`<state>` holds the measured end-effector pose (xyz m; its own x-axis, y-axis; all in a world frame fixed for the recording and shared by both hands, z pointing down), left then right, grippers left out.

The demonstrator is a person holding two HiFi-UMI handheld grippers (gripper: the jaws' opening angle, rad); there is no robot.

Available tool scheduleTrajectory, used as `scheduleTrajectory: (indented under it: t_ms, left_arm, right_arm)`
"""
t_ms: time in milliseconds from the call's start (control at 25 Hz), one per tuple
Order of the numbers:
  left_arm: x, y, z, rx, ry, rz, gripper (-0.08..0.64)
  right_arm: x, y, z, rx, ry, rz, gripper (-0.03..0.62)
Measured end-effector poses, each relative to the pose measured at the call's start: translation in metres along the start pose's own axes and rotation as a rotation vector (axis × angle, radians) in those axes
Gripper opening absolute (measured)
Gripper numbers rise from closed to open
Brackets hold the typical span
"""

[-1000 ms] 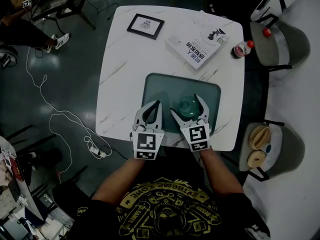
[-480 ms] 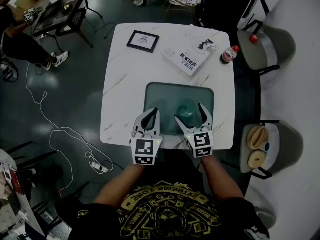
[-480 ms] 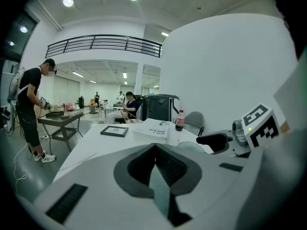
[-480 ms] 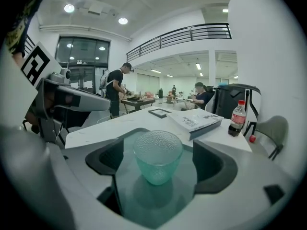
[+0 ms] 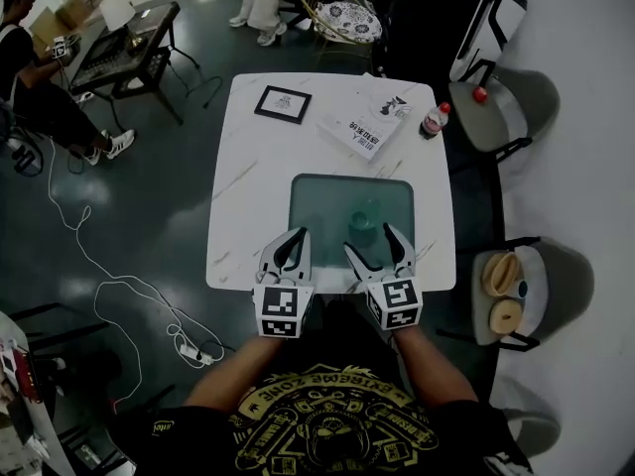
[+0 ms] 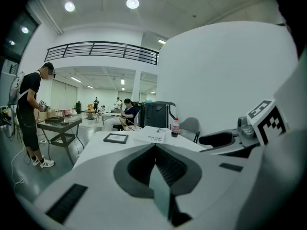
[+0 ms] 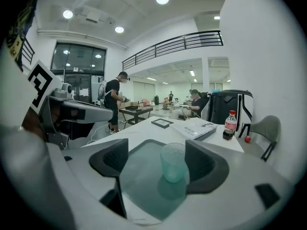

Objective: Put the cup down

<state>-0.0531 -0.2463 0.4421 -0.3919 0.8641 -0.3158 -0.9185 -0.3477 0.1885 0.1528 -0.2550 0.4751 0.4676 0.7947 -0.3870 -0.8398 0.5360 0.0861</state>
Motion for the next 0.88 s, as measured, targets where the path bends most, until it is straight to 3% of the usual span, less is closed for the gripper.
scheduleTrajectory:
  t_ms: [440, 560, 880]
  left_arm:
    - [0.072, 0.007, 0.009, 0.019, -0.007, 0.021, 0.011]
    - [0.092, 0.007, 0.009, 0.018, -0.025, 0.04, 0.011]
    - [0.137, 0.002, 0.013, 0.047, -0.08, 0.095, 0.011]
  right_arm:
    - [0.057, 0.069, -0.013, -0.004, -0.022, 0.044, 0.035]
    - [0.07, 0.085, -0.014, 0.003, -0.021, 0.064, 0.008]
    - [0.105, 0.121, -0.019, 0.032, -0.005, 0.086, 0.008]
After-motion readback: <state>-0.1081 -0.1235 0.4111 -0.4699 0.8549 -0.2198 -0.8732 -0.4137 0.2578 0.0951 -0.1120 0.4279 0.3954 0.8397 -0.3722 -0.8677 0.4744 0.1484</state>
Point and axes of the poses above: the fingertips, and each gripper's own axes: x backward along the fingers, y to its left, z out of its underside, the point moved 9 cm from there along x, backward along the fingers, and after that the axes turned 7 degrees about x, right-handed, at the moved point
